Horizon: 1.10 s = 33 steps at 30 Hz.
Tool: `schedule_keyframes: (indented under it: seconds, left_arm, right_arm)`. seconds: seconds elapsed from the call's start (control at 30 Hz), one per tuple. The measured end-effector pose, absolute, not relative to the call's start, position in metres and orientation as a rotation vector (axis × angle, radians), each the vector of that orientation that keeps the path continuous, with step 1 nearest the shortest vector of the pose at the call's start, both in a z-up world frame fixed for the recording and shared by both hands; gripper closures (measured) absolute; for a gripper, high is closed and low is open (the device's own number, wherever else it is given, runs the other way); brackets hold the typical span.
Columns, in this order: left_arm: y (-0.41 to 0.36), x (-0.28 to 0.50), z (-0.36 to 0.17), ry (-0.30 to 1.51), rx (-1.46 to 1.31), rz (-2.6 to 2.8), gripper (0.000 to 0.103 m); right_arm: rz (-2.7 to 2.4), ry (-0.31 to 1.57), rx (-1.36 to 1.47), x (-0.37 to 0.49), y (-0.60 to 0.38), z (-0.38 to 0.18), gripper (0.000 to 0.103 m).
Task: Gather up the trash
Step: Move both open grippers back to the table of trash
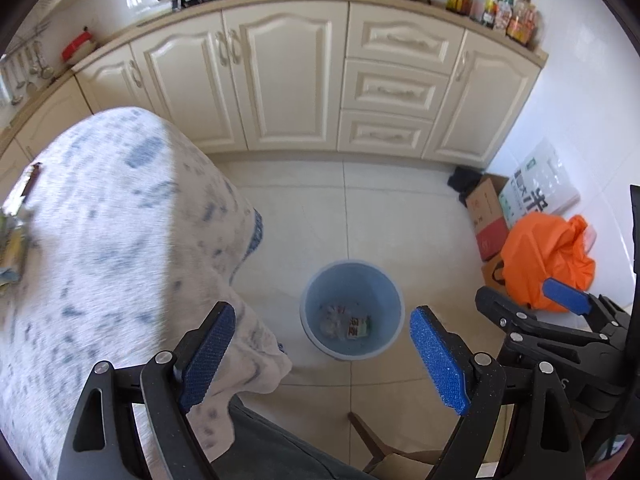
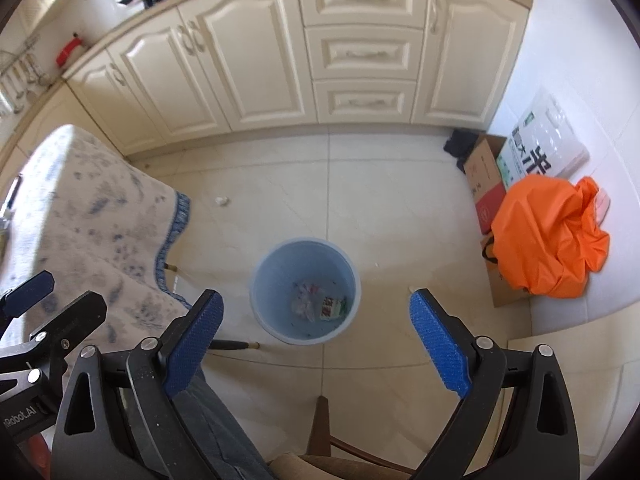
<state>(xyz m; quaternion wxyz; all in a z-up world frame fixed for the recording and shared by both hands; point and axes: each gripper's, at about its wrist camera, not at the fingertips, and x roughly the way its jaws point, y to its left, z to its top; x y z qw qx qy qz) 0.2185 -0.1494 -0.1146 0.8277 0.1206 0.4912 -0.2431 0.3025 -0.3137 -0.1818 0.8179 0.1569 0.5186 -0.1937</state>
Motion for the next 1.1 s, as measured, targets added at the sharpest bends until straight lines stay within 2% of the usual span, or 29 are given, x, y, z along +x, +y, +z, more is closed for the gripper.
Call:
schedule_keyframes:
  seconds: [0.3,0.37,0.57,1.1]
  left_arm:
    - [-0.084,0.162,-0.077,0.94,0.159,-0.449,0.014]
    - [-0.065,0.148,-0.068,0.908,0.134,-0.415,0.009]
    - [-0.012,0.101,-0.048,0.838,0.058,-0.305,0.004]
    - [0.097,-0.034,-0.017,0.678,-0.146,0.024,0.001]
  right_arm:
    - [-0.29,0.979,0.264,0.301,-0.269,-0.136,0.003]
    - [-0.256,0.957,0.251,0.302,-0.258,-0.128,0.001]
    - [-0.155,0.896,0.199,0.309,-0.221,-0.106,0.001]
    - [0.116,0.801,0.037,0.338,-0.113,-0.069,0.0]
